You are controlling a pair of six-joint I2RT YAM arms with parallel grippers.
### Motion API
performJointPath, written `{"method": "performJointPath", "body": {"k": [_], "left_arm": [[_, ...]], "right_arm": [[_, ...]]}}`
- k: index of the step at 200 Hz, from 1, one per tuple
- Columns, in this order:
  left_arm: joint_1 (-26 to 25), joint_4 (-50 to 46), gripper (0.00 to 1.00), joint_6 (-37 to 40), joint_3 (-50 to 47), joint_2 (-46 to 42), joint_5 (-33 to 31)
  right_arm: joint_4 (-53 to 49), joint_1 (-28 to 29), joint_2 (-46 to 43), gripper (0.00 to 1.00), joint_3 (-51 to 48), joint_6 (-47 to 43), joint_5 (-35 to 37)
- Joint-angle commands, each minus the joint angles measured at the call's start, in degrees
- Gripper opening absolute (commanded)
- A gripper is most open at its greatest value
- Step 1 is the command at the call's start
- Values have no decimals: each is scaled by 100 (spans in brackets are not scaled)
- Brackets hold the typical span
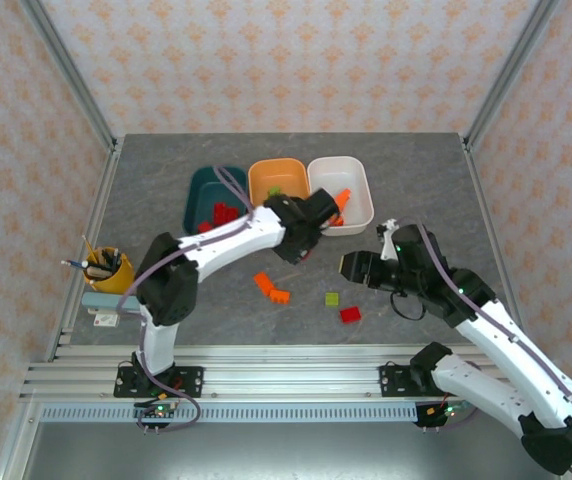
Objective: Sort the legos into containers by color
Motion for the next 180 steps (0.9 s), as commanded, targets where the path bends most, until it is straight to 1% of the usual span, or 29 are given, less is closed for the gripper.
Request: {"method": "performJointPath", "body": {"k": [1,21,48,56,68,70,91,109,115,142,180], "left_arm": [[585,-927,16,1473,166,-474,-959],[1164,-1075,16,2626,257,-599,-1246],[1906,-1222,18,4148,688,-391,-1533],[2107,-1154,18,4548,770,-305,-1554],[2387,-1175,18,4945,925,-178,-1642],[2436,-1175,18,5007,945,-50,-1649],[2870,-1140,19,5470,1189,387,-1614],[3070,-1144,19,5715,1487,796,-1704],[3095,-1119,19,5942,1583,919,-1787],[3109,-956,20,6379,1867,1430,-1948],[3129,-1157,22,6481,2216,2034,-2179]], "right_arm": [[896,194,326,59,104,-305,-554],[1379,478,724,60,275,-445,-395],[2093,898,1441,61,551,-520,-221],[2168,1003,1722,62,696,-584,-183],[2180,1116,2121,62,956,-664,-192],[2181,1132,2153,62,999,-677,-197],[2194,1236,2742,62,1376,-711,-256],[2250,1283,2990,62,1554,-736,-323],[2257,1298,3049,62,1588,-751,-348],[2100,1298,3330,63,1720,-806,-514],[1906,1298,3435,63,1786,-899,-568]]}}
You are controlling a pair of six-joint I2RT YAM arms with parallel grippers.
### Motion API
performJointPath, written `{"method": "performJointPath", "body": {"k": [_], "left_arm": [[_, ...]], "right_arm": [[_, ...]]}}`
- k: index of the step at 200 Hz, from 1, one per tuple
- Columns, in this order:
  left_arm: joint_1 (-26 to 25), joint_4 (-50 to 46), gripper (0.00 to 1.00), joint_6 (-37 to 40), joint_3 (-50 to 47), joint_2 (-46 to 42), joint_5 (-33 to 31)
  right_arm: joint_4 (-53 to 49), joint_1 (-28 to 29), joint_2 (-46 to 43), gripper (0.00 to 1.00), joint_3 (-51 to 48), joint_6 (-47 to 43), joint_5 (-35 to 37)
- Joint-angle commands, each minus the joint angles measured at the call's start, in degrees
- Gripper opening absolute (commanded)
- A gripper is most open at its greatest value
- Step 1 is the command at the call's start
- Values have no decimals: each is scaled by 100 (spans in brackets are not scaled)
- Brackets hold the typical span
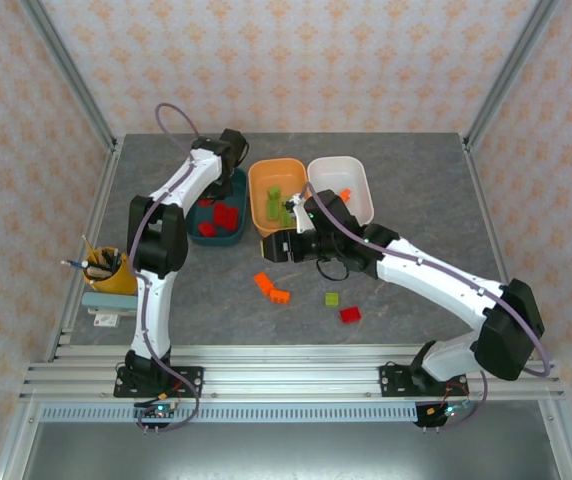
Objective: Sort the legos into containers by color
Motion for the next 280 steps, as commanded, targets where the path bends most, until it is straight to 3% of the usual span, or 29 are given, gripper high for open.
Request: {"method": "performJointPath", "body": {"k": [1,54,94,135,168,209,280], "left_arm": [[-24,-272,22,315,292,167,-440],[-17,-211,28,410,169,414,-472],[-18,-241,47,494,191,368,-268],[-42,-254,59,332,201,-190,-105],[-95,-376,64,1,242,-882,207],[-128,-262,69,-809,-881,-2665,458],[-133,416,80,-1728,-4691,-6610,1666]], "right_arm": [[-145,41,49,63,237,-198,-113],[-353,41,269,64,364,-275,-201],[-901,38,444,65,537,-610,-31],[-1802,67,692,65,704,-1332,463],[-2542,235,1260,67,1171,-1807,942],[-3136,715,2370,66,2166,-1799,1750],[-3714,929,3835,62,3273,-1291,2100]]}}
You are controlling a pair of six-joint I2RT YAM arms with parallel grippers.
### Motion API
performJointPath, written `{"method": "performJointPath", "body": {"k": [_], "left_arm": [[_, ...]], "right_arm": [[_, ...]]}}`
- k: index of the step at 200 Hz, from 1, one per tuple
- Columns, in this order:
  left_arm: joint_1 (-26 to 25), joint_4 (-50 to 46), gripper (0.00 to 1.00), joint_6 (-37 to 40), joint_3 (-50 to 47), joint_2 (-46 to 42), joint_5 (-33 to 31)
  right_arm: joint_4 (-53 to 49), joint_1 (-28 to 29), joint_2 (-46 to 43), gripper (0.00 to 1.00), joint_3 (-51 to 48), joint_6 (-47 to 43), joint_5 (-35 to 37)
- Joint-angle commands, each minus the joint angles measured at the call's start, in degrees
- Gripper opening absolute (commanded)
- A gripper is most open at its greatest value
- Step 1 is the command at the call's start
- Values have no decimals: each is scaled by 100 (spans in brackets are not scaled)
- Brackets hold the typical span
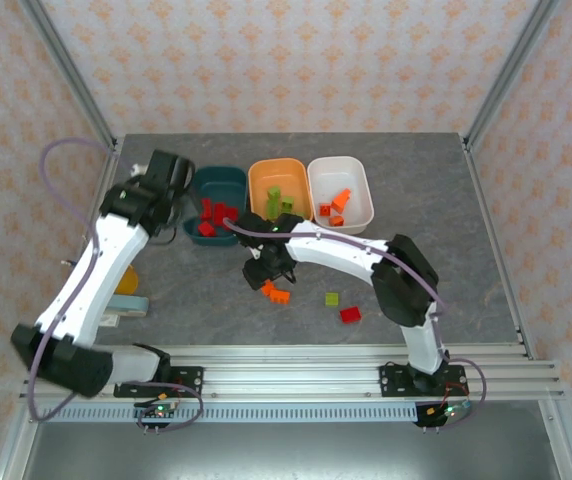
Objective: Sort the legos into containers by color
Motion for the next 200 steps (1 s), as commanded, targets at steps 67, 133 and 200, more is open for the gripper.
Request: {"method": "performJointPath", "body": {"k": [67,133,200], "left_arm": [[-20,94,83,-1254,-3079,-3608,2252],[-22,181,83,-1444,-3512,-4391,2729],[-18,287,83,-1304,-3478,-4217,2863]], "right_arm": [[-540,90,931,59,786,332,245],[-506,100,1239,50,827,503,244],[-619,100,1459,37,917,682,362]]}}
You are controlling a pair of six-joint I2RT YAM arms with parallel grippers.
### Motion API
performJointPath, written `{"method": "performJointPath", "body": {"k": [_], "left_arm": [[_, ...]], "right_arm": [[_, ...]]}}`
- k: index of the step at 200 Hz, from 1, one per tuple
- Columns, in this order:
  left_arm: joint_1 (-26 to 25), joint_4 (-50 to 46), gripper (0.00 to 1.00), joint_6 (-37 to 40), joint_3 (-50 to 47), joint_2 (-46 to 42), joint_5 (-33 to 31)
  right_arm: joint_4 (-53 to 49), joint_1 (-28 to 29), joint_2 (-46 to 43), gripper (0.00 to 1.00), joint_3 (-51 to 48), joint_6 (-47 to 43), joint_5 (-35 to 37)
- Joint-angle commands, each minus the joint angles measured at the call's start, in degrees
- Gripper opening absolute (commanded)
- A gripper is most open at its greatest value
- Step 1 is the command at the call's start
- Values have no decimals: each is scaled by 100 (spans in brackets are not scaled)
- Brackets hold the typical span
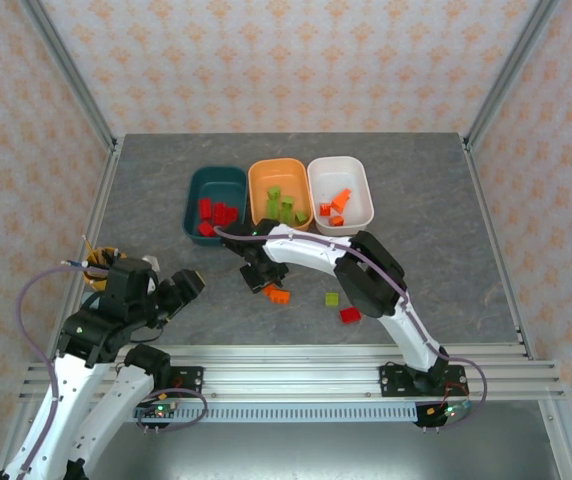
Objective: Sort the legos into containers by color
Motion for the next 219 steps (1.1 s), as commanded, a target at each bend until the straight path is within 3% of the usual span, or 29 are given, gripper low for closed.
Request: {"method": "performJointPath", "body": {"k": [1,53,121,159,219], "left_arm": [[-14,156,83,69,-23,81,123],[-13,242,83,295,7,227,222],[-35,939,83,293,-104,273,760],[-312,1734,83,201,-67,676,968],[-1440,2852,84,101,436,2038,342]], "right_arm": [[-211,42,213,37,130,138,269],[-244,37,179,30,182,208,475],[-482,-160,-907,29,542,245,868],[-471,-930,-1555,28,312,289,794],[-524,-2691,-1578,28,318,-109,923]]}}
